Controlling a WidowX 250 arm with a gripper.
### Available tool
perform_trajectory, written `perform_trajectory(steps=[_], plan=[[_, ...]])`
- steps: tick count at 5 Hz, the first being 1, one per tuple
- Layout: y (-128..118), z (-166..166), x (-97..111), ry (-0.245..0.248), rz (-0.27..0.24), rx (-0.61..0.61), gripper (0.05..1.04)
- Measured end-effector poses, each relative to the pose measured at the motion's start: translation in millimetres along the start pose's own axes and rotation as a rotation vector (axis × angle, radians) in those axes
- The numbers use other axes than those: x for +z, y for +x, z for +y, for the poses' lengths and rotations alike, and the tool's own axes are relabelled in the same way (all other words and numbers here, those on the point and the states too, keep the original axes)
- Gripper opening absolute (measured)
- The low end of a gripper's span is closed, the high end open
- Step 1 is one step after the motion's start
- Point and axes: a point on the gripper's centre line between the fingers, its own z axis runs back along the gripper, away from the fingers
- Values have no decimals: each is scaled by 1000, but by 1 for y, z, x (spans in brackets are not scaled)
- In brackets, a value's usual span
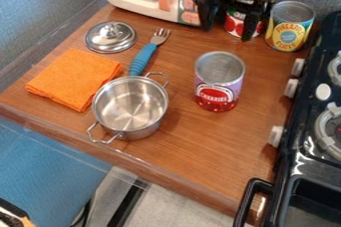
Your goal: Move a can from top to bottom
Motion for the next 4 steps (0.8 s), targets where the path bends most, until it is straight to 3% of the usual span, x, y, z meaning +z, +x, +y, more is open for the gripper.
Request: perform_trajectory(steps=[2,4], plan=[[-10,-4,-35,-1,118,10,1001],[-43,-6,-50,-21,205,17,1001]])
